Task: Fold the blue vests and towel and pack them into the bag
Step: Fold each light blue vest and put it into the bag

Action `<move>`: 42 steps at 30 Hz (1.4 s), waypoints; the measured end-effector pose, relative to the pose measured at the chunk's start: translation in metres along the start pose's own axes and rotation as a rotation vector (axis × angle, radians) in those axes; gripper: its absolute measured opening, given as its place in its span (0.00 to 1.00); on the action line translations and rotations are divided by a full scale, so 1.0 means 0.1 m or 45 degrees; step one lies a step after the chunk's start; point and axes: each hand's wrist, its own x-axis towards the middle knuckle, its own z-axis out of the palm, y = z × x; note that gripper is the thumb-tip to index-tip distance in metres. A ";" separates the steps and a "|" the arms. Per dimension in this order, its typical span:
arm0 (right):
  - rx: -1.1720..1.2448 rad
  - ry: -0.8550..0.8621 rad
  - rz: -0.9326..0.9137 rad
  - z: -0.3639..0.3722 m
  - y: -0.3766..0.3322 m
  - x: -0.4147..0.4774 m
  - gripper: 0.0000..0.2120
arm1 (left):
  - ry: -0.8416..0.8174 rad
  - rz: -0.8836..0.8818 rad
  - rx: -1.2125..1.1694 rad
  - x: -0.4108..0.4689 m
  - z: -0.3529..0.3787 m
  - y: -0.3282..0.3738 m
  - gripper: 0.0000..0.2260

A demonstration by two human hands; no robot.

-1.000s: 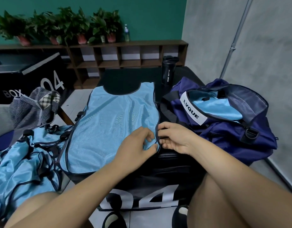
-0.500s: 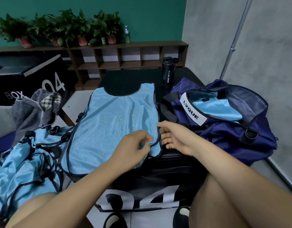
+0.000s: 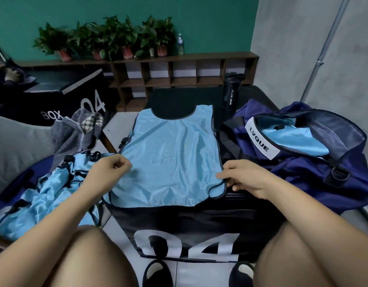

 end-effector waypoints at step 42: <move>-0.402 0.295 0.021 -0.02 0.15 -0.42 0.10 | 0.048 -0.491 0.159 -0.12 -0.23 -0.61 0.14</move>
